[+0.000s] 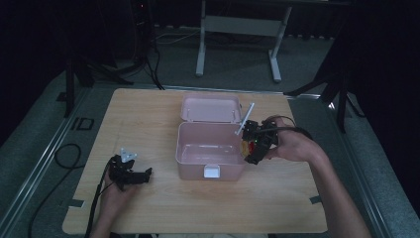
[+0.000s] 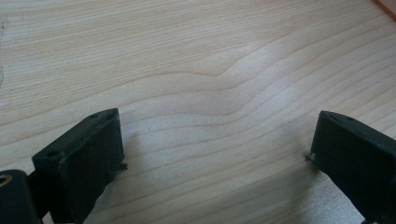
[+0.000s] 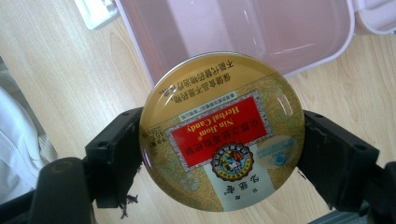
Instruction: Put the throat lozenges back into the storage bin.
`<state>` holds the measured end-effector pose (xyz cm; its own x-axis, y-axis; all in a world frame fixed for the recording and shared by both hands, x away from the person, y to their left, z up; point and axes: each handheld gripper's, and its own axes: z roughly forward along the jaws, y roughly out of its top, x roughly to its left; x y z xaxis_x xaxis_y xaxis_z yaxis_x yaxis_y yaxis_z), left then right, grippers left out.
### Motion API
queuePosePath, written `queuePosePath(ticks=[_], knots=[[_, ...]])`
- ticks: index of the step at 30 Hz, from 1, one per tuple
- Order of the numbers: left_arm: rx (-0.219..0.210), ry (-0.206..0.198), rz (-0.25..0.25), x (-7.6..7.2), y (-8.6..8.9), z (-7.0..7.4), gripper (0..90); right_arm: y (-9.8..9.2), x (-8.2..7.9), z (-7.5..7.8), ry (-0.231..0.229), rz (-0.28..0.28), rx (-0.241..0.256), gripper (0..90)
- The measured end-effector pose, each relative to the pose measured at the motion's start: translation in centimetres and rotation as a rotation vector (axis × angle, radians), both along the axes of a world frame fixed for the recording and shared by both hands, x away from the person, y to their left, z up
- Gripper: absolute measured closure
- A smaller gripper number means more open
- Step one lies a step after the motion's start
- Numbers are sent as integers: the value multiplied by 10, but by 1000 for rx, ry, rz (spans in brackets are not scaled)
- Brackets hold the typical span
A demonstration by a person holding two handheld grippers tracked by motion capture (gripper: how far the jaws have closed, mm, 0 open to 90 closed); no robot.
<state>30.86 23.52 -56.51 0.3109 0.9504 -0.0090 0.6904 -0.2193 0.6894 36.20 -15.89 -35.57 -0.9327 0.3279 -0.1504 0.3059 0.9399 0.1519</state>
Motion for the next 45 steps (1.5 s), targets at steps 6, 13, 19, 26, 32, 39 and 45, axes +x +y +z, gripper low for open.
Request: queuePosePath(ticks=[6,13,19,26,32,39,45], knots=[[0,0,0,0,0,0,30,4,1,0,1,4,2,201],[0,0,0,0,0,0,30,9,2,-1,3,10,-1,200],[0,0,0,0,0,0,29,14,4,-2,8,12,1,200],[2,1,-1,0,0,0,30,21,7,-6,13,15,-5,200],[1,1,-1,0,0,0,30,27,7,-7,15,25,-7,200],[2,1,-2,0,0,0,29,34,8,-11,21,32,-11,200],[2,1,-1,0,0,0,30,38,11,-15,21,29,-15,200]])
